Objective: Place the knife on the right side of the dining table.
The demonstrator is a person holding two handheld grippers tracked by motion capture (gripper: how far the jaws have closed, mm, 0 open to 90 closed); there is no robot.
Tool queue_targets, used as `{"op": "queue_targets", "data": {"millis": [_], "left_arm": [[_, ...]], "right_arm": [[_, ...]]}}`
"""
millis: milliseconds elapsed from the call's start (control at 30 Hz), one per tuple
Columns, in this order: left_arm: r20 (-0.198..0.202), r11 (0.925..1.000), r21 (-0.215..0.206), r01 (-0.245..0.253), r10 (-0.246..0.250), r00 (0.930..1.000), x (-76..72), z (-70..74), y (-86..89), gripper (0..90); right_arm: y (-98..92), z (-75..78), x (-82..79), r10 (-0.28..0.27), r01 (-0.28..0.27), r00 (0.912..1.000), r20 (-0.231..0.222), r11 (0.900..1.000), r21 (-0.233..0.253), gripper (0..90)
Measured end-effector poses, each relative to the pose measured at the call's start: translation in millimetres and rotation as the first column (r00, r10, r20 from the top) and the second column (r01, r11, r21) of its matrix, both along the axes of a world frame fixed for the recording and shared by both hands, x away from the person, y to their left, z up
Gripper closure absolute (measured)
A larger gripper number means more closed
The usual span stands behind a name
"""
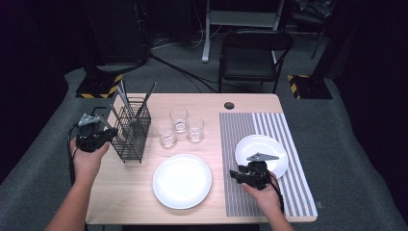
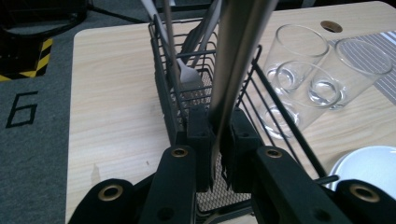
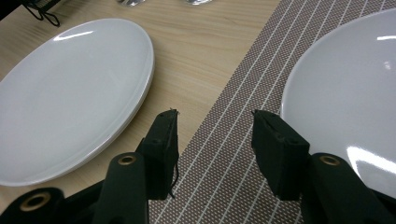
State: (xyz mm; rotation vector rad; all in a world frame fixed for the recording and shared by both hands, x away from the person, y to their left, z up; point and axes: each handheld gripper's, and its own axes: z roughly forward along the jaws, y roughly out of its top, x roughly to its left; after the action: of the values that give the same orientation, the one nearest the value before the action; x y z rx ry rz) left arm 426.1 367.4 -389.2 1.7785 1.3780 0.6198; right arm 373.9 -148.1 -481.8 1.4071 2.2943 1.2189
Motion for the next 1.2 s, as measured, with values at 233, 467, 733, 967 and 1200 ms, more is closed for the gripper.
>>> {"op": "queue_targets", "data": {"millis": [233,467,733,967,1200], "left_arm": [[-0.003,0.9994,0.008,0.033,-0.033,0.9995,4.4,9.3,-8.3,82.3],[-0.028,0.9988,0.014,0.047,-0.046,0.9986,7.0,11.8,-12.2,82.3],[-0.036,0.9981,0.021,0.058,-0.057,0.9977,8.5,17.0,-12.8,82.3],[-0.035,0.9966,0.032,0.077,-0.076,0.9965,7.1,32.8,-12.6,82.3],[-0.027,0.9945,0.046,0.094,-0.093,0.9953,4.9,50.6,-12.3,82.3]], "right_arm": [[-0.2,0.1,-0.1,-0.002,0.002,1.0,-0.001,1.0,0.003,50.7],[-0.9,0.3,-0.1,-0.004,0.004,1.0,-0.001,1.0,0.005,50.7],[-0.9,0.3,0.1,-0.005,0.005,1.0,-0.002,1.0,0.005,50.7],[-0.9,0.4,0.0,-0.007,0.007,1.0,0.001,1.0,0.006,50.7],[-1.6,0.7,0.0,-0.004,0.004,1.0,0.001,1.0,0.008,50.7]]}}
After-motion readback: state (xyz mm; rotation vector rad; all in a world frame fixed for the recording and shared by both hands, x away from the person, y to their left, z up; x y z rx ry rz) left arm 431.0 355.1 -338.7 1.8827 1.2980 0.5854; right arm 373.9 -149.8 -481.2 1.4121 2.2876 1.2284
